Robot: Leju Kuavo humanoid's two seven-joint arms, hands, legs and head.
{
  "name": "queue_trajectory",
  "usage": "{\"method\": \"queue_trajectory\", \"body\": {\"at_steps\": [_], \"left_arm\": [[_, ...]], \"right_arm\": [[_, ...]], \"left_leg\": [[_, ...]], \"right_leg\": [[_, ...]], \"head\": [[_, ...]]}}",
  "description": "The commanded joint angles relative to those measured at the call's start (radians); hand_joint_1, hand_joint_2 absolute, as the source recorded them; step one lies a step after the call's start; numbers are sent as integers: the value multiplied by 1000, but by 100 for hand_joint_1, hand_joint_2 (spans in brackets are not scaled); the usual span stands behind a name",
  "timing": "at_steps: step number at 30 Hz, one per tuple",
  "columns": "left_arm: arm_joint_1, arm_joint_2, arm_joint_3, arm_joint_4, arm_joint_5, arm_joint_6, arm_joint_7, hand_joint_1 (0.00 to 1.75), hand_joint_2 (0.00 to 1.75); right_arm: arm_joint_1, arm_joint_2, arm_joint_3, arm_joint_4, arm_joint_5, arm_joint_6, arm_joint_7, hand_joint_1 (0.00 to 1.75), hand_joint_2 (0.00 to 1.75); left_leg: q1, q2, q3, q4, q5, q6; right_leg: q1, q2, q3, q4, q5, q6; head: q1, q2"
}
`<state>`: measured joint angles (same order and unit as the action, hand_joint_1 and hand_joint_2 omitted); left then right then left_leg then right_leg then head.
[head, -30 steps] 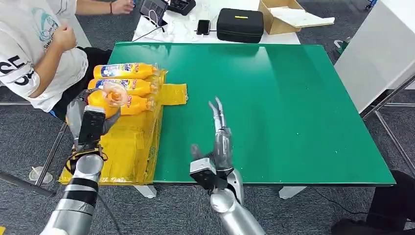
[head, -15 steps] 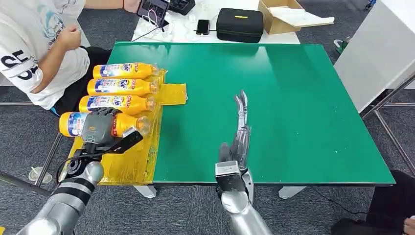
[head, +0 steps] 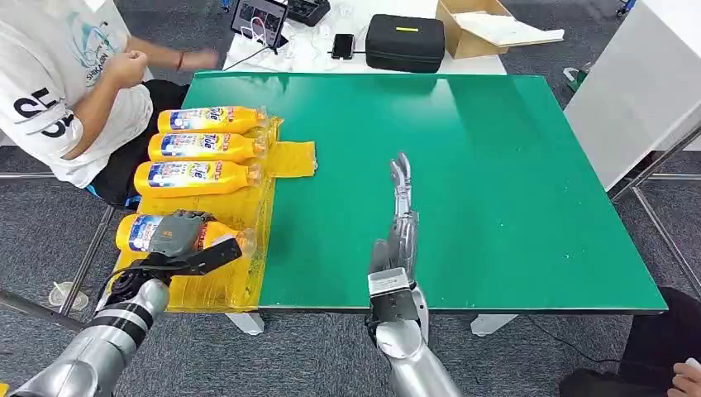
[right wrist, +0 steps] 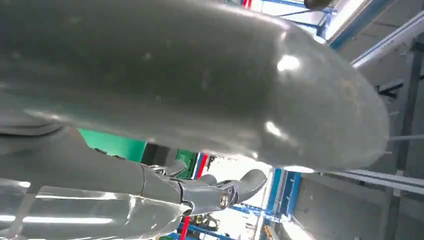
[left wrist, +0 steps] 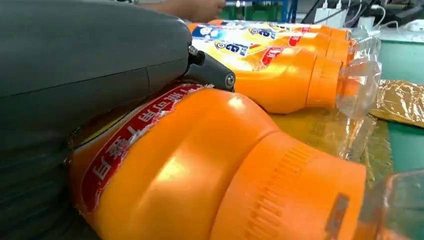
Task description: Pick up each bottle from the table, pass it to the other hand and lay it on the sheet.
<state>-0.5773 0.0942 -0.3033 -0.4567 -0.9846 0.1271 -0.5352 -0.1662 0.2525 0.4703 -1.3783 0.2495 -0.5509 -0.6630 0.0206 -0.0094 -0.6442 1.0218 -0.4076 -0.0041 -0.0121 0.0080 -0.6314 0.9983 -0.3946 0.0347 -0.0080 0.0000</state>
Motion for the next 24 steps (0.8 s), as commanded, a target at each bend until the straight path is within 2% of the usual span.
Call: {"method": "queue_trajectory", "body": {"at_steps": [1, 8, 9, 10, 11, 12, 24], "left_arm": [[-22, 2, 0, 119, 14, -85, -1, 175, 175], [-23, 3, -3, 124, 17, -104, 5, 173, 175], [-25, 3, -3, 124, 20, -114, 5, 28, 175], [-25, 2, 2, 124, 28, -123, 4, 5, 175], [-23, 4, 6, 123, 44, -153, -6, 0, 175], [-17, 8, 16, 118, 69, -196, -28, 0, 0], [2, 40, 17, 97, 144, -327, -104, 0, 0]], "right_arm": [[-56, -6, 23, 133, -9, 22, 12, 0, 0], [-59, 0, 23, 153, -13, 31, 16, 0, 0], [-60, 1, 24, 158, -13, 32, 16, 0, 0], [-61, 1, 24, 162, -12, 34, 16, 0, 0], [-62, 3, 22, 168, -12, 38, 17, 0, 0], [-63, 7, 18, 181, -15, 45, 19, 0, 0], [-71, 16, 7, 223, -34, 63, 6, 0, 0]], "left_leg": [[0, 3, 6, -1, -1, 1], [0, 3, 7, -2, 0, 0], [-1, 3, 7, -2, 0, 0], [-1, 4, 9, -2, -1, 1], [0, 5, 10, -3, -1, 1], [-1, 4, 9, -2, -1, 1], [-1, 1, 9, -2, 0, 0]], "right_leg": [[0, 2, 5, -1, 0, -1], [0, 2, 6, -1, 0, -1], [0, 2, 6, -1, 0, -1], [0, 3, 8, -2, 0, -1], [1, 3, 9, -3, 0, -1], [0, 3, 8, -2, 0, -1], [0, 0, 9, -1, 0, -1]], "head": [[0, 0], [0, 0], [0, 0], [0, 0], [0, 0], [0, 0], [0, 0]]}}
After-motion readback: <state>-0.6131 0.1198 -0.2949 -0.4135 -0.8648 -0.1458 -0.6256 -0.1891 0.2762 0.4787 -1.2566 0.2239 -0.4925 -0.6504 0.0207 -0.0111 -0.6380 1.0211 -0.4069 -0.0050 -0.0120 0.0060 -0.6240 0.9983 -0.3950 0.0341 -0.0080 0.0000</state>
